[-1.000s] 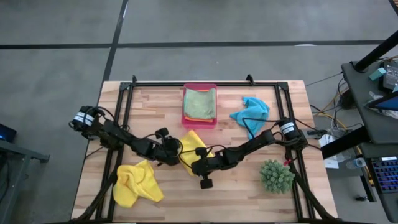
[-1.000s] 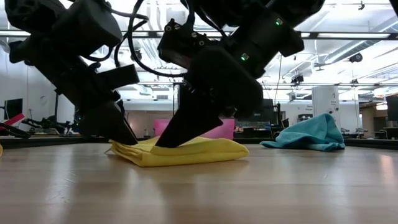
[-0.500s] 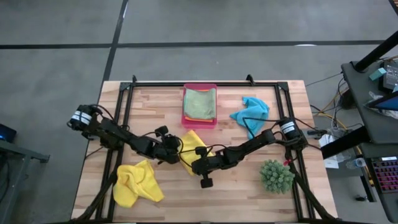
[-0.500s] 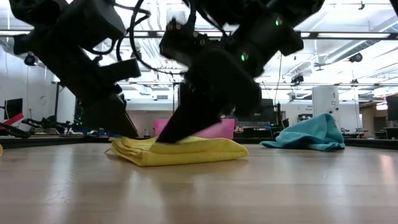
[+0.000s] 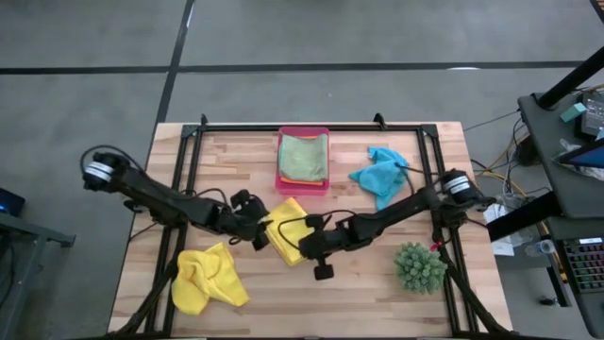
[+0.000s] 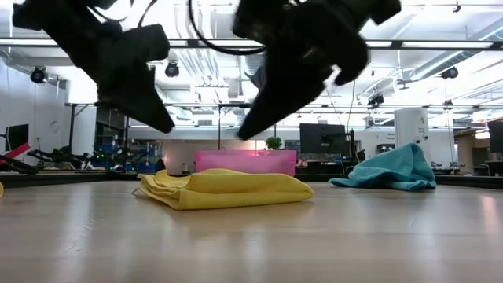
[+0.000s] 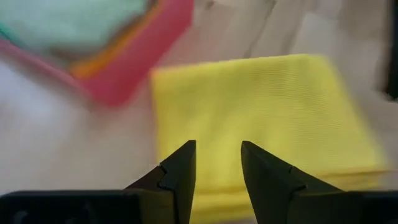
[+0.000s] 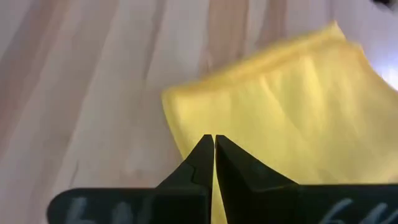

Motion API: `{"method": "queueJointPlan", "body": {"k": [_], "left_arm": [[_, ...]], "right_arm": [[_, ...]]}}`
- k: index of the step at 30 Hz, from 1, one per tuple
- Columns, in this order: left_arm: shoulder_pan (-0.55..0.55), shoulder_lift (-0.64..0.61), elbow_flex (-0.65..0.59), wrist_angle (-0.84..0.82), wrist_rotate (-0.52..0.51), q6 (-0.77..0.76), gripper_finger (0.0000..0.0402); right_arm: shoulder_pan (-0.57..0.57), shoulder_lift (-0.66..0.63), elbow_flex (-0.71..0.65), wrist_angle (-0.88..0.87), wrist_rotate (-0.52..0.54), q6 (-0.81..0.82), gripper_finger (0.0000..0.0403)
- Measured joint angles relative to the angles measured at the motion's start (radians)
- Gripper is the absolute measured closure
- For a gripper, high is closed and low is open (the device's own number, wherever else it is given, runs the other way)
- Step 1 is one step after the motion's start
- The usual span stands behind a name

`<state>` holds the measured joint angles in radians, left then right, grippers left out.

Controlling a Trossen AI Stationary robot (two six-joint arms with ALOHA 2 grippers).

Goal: Fold microfiber towels
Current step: Put the top yellow towel into the bin

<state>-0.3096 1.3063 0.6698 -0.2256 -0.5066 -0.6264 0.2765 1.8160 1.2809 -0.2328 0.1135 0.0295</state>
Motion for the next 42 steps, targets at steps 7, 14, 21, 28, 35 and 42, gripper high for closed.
{"method": "queueJointPlan", "body": {"k": [7, 14, 21, 28, 35, 42], "left_arm": [[-0.024, -0.047, -0.021, 0.002, 0.169, -0.614, 0.0288], [-0.04, 0.001, -0.038, 0.006, 0.184, -0.951, 0.0282], [-0.04, 0.092, -0.036, 0.045, 0.218, -1.073, 0.0211], [-0.037, 0.188, -0.036, 0.144, 0.268, -1.141, 0.0126], [-0.024, 0.283, -0.033, 0.335, 0.264, -1.117, 0.011], [-0.011, 0.31, -0.032, 0.367, 0.236, -1.084, 0.011]], "right_arm": [[-0.085, -0.174, -0.116, -0.043, 0.001, 0.109, 0.0394], [-0.211, -0.262, -0.24, -0.005, -0.093, 0.262, 0.0386], [-0.264, -0.24, -0.321, 0.072, -0.165, 0.334, 0.0307], [-0.264, -0.217, -0.348, 0.144, -0.166, 0.365, 0.0202], [-0.264, -0.163, -0.347, 0.199, -0.167, 0.384, 0.0138], [-0.269, -0.111, -0.346, 0.29, -0.171, 0.419, 0.0118]]}}
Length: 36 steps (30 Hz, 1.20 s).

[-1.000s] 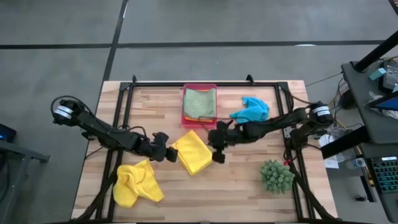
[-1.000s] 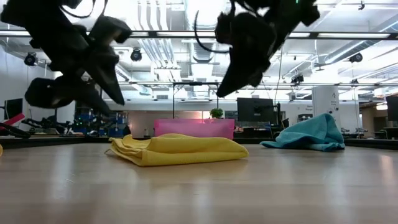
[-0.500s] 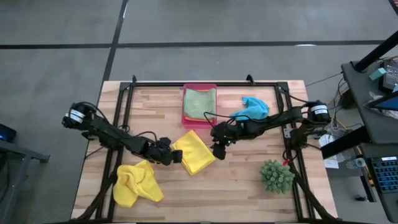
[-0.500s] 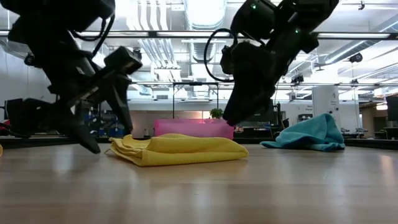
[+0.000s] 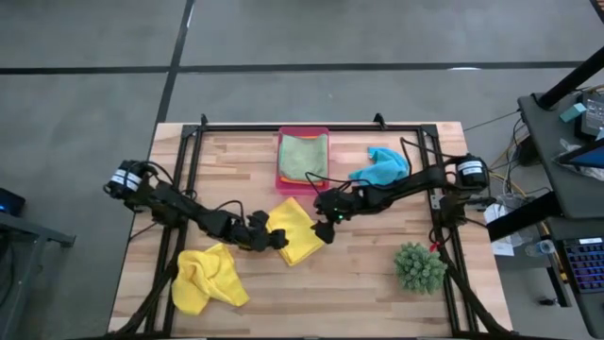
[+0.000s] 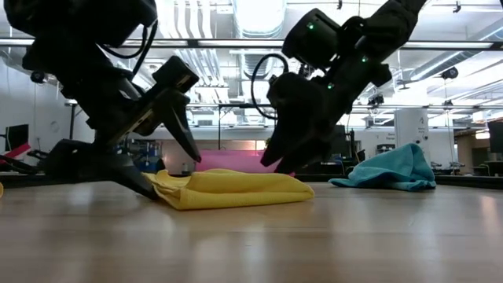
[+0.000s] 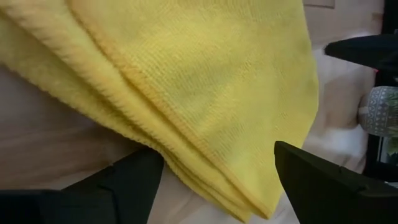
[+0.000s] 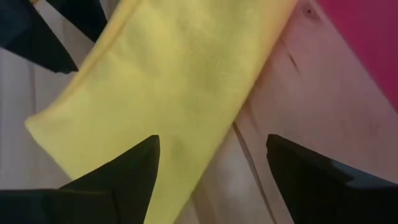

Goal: Fold microfiber towels
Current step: Put the top yellow towel into the bin

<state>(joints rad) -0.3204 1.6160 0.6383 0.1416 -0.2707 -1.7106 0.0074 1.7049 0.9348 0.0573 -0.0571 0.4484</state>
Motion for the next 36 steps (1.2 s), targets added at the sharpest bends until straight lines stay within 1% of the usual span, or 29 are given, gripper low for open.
{"method": "queueJointPlan", "body": {"k": [4, 8, 15, 21, 28, 32, 36], "left_arm": [[0.014, 0.003, -0.002, 0.039, -0.019, 0.043, 0.011], [0.028, 0.004, -0.003, 0.04, -0.049, 0.072, 0.011], [0.054, 0.004, -0.005, 0.039, -0.056, 0.122, 0.011], [0.065, 0.004, -0.005, 0.033, -0.056, 0.132, 0.011], [0.08, 0.003, -0.006, 0.01, -0.056, 0.166, 0.011], [0.086, 0.002, -0.006, -0.005, -0.056, 0.178, 0.011], [0.087, 0.002, -0.006, -0.021, -0.056, 0.183, 0.0123]], "right_arm": [[-0.002, 0.025, 0.0, 0.059, -0.004, 0.008, 0.0117], [-0.002, 0.044, 0.001, 0.109, -0.005, 0.016, 0.0117], [-0.002, 0.092, 0.023, 0.117, -0.007, 0.053, 0.0118], [-0.006, 0.136, 0.047, 0.123, -0.025, 0.057, 0.0129], [-0.013, 0.092, 0.044, 0.058, -0.028, 0.052, 0.0131], [-0.013, 0.066, 0.043, 0.032, -0.022, 0.048, 0.012], [-0.013, 0.045, 0.042, -0.026, -0.022, 0.049, 0.0107]]}}
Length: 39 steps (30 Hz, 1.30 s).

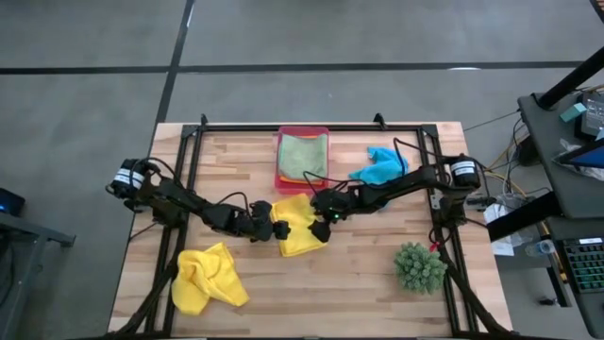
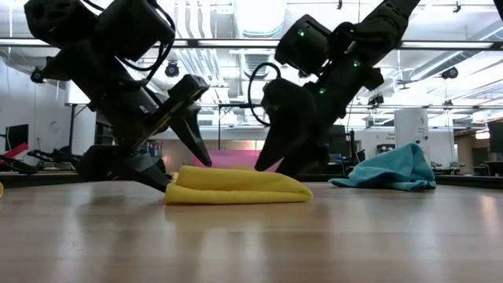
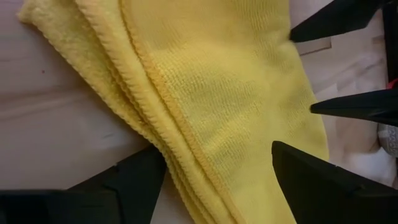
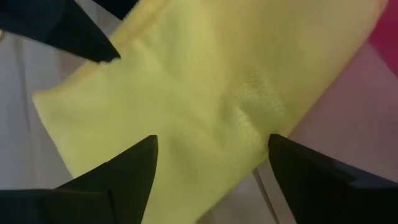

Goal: Fold microfiber towels
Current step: Put the top yellow towel into the bin

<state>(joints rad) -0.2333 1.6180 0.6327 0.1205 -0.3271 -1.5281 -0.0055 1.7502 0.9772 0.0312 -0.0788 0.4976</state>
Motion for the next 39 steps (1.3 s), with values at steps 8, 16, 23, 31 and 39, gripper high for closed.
{"method": "queueJointPlan", "body": {"k": [8, 16, 23, 31, 39], "left_arm": [[0.013, 0.0, -0.002, -0.007, 0.004, 0.026, 0.0165], [0.031, 0.001, -0.004, -0.004, 0.004, 0.077, 0.0183], [0.036, 0.002, -0.005, 0.01, -0.002, 0.116, 0.0183], [0.037, 0.003, -0.006, 0.021, -0.012, 0.178, 0.0188], [0.039, 0.004, -0.007, 0.018, -0.031, 0.208, 0.0277]], "right_arm": [[-0.002, -0.009, -0.007, -0.052, 0.052, 0.038, 0.0094], [-0.002, 0.017, -0.044, 0.096, 0.049, 0.137, 0.0094], [0.008, 0.084, -0.042, 0.256, -0.026, 0.159, 0.0094], [0.013, 0.081, -0.043, 0.302, -0.032, 0.173, 0.0146], [0.012, 0.083, -0.043, 0.311, -0.026, 0.176, 0.025]]}}
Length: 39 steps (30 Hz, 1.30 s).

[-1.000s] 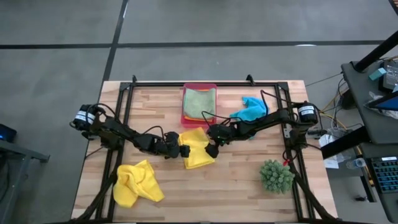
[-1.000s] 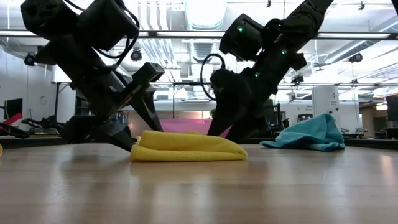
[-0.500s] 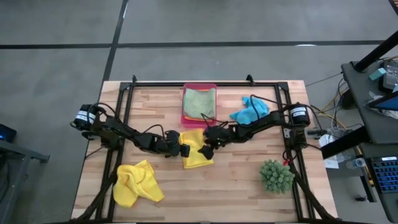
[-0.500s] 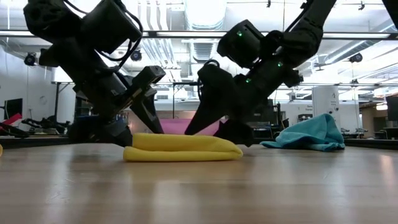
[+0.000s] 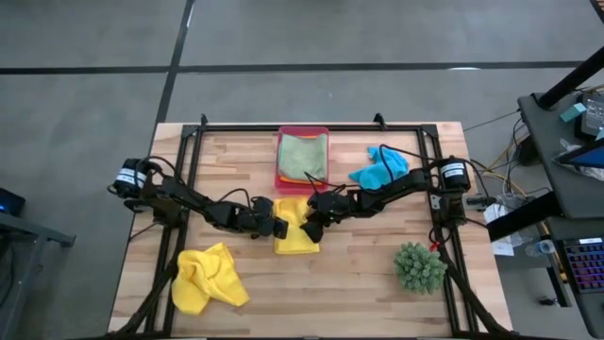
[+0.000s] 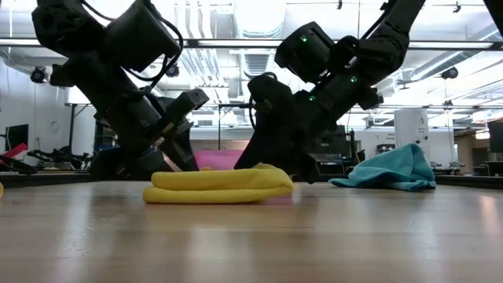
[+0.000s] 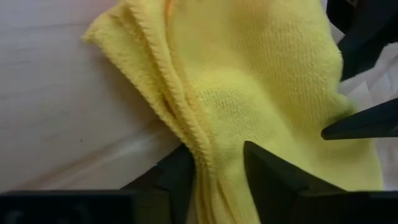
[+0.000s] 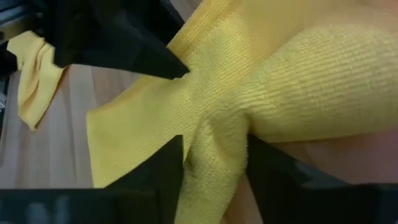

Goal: Fold microfiber towels
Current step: Put the top yellow towel into the bin

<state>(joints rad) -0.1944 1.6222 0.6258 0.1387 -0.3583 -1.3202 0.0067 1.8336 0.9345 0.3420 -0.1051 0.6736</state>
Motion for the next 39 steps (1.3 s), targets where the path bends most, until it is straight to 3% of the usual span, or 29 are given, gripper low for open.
{"method": "queueJointPlan", "body": {"k": [6, 8, 13, 27, 39], "left_arm": [[-0.001, 0.038, 0.004, 0.01, -0.023, 0.023, 0.0381], [-0.001, 0.048, 0.006, 0.017, -0.029, 0.025, 0.0394], [-0.002, 0.016, 0.007, 0.002, -0.013, 0.076, 0.0399], [0.012, -0.233, 0.011, 0.003, -0.059, 0.265, 0.0401], [0.226, -0.313, 0.068, 0.013, -0.023, 0.561, 0.0401]], "right_arm": [[0.0, 0.0, 0.0, 0.002, 0.0, -0.017, 0.0316], [0.002, 0.0, 0.0, 0.004, 0.0, -0.029, 0.0341], [0.008, -0.014, 0.0, 0.009, 0.001, -0.05, 0.0387], [0.005, -0.137, 0.0, -0.003, 0.002, -0.098, 0.0389], [-0.153, -0.242, 0.111, -0.247, 0.003, -0.264, 0.039]]}}
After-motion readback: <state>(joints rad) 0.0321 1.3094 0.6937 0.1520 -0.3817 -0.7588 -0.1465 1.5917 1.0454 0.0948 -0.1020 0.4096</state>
